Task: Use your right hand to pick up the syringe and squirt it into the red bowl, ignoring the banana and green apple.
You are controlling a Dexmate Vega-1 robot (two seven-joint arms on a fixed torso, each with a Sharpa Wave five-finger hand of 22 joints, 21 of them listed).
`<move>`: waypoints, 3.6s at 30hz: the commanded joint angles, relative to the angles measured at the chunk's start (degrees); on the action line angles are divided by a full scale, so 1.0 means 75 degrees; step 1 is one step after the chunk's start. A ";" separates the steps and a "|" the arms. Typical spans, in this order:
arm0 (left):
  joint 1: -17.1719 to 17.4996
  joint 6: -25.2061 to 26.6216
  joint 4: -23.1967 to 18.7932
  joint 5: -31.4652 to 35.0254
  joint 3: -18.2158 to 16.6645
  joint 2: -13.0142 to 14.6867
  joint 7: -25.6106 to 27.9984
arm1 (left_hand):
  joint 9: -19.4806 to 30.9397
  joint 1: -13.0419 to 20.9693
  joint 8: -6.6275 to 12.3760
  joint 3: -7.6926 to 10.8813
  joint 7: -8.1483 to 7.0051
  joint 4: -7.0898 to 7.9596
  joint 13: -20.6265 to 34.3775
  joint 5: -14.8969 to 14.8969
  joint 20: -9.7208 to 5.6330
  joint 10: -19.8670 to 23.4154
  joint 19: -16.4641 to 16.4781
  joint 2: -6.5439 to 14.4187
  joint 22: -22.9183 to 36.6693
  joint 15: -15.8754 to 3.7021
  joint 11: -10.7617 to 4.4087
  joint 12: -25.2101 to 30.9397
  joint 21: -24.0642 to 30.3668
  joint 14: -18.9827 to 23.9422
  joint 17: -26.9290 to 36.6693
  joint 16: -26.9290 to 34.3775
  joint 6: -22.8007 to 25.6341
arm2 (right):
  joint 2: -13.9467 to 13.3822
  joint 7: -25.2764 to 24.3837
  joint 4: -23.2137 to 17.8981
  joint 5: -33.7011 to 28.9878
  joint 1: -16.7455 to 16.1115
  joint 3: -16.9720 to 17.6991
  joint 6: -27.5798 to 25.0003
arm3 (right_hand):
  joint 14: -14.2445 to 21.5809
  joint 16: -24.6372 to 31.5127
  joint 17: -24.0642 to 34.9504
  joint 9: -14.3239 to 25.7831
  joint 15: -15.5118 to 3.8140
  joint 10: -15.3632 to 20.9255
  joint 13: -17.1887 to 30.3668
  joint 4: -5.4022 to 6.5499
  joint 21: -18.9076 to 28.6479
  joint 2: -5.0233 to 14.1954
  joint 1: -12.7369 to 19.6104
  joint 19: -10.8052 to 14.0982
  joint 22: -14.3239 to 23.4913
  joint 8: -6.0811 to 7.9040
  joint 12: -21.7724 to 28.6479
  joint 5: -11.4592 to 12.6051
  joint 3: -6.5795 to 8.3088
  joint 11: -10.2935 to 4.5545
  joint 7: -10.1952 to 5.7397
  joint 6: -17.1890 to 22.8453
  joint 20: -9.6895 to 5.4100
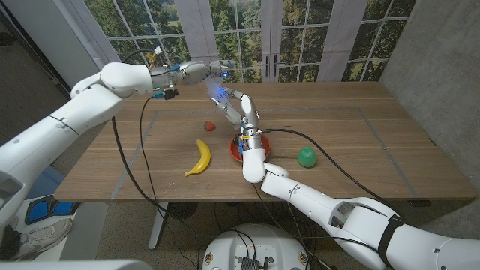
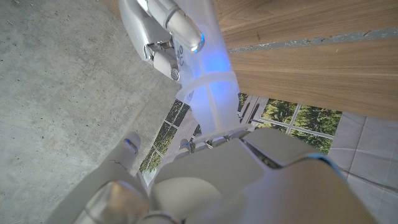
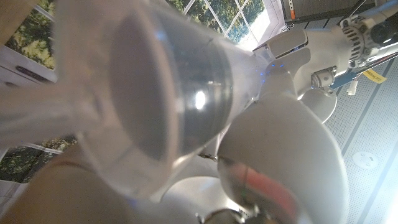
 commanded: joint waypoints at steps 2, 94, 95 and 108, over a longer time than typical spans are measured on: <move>-0.0100 0.0077 0.0057 0.0069 0.0135 -0.0065 -0.0127 | 0.0018 0.0001 0.0047 -0.0020 -0.0011 0.0013 0.0032 0.0036 -0.0439 -0.0486 -0.0058 0.0341 0.0025 -0.0536 0.0015 0.0032 -0.0008 -0.0812 0.0010 0.0026 -0.0091 | -0.0036 0.0033 -0.0079 -0.0004 -0.0016 0.0003 -0.0019 | 0.0081 -0.0021 0.0032 0.0030 -0.1147 0.0851 0.0015 -0.0011 0.0075 0.1115 0.1128 -0.0049 0.0010 0.0051 -0.0046 0.0048 -0.0033 -0.0842 -0.1549 0.1645 -0.0946; 0.2030 -0.2835 0.1598 -0.0355 -0.1413 -0.1981 0.4139 | 0.0013 0.0268 0.0069 -0.0004 -0.0701 -0.0529 0.0015 -0.0050 0.0362 0.0053 0.0596 0.0269 0.0041 -0.0236 -0.0081 0.0091 0.0142 0.0014 -0.0014 0.0021 0.0710 | -0.0906 0.0584 -0.1983 -0.0034 -0.0182 0.0447 -0.3168 | 0.0065 -0.0082 0.0108 0.0051 -0.1143 0.0927 0.0167 0.0051 0.0257 0.1155 0.1209 -0.0064 0.0000 -0.0024 -0.0193 0.0047 -0.0278 -0.0846 -0.1561 0.1678 -0.0898; 0.2038 -0.2886 0.1622 -0.0360 -0.1422 -0.2019 0.4174 | 0.0013 0.0269 0.0068 -0.0003 -0.0702 -0.0534 0.0015 -0.0050 0.0348 0.0053 0.0600 0.0270 0.0041 -0.0231 -0.0082 0.0090 0.0142 0.0013 -0.0014 0.0022 0.0711 | -0.0921 0.0622 -0.1999 0.0011 -0.0181 0.0461 -0.3176 | 0.0062 -0.0087 0.0105 0.0051 -0.1144 0.0928 0.0169 0.0052 0.0259 0.1161 0.1213 -0.0065 0.0000 -0.0024 -0.0195 0.0049 -0.0277 -0.0846 -0.1561 0.1682 -0.0895; 0.2222 -0.2920 0.1663 -0.0627 -0.1555 -0.2131 0.4345 | 0.0013 0.0286 0.0063 0.0012 -0.0708 -0.0586 0.0015 -0.0060 0.0313 0.0048 0.0611 0.0277 0.0042 -0.0289 -0.0077 0.0079 0.0132 -0.0024 -0.0016 0.0013 0.0715 | -0.1030 0.0646 -0.2153 -0.0044 -0.0114 0.0471 -0.3907 | 0.0055 -0.0096 0.0116 0.0053 -0.1143 0.0936 0.0192 0.0052 0.0277 0.1159 0.1236 -0.0080 -0.0003 -0.0032 -0.0212 0.0049 -0.0307 -0.0844 -0.1563 0.1689 -0.0901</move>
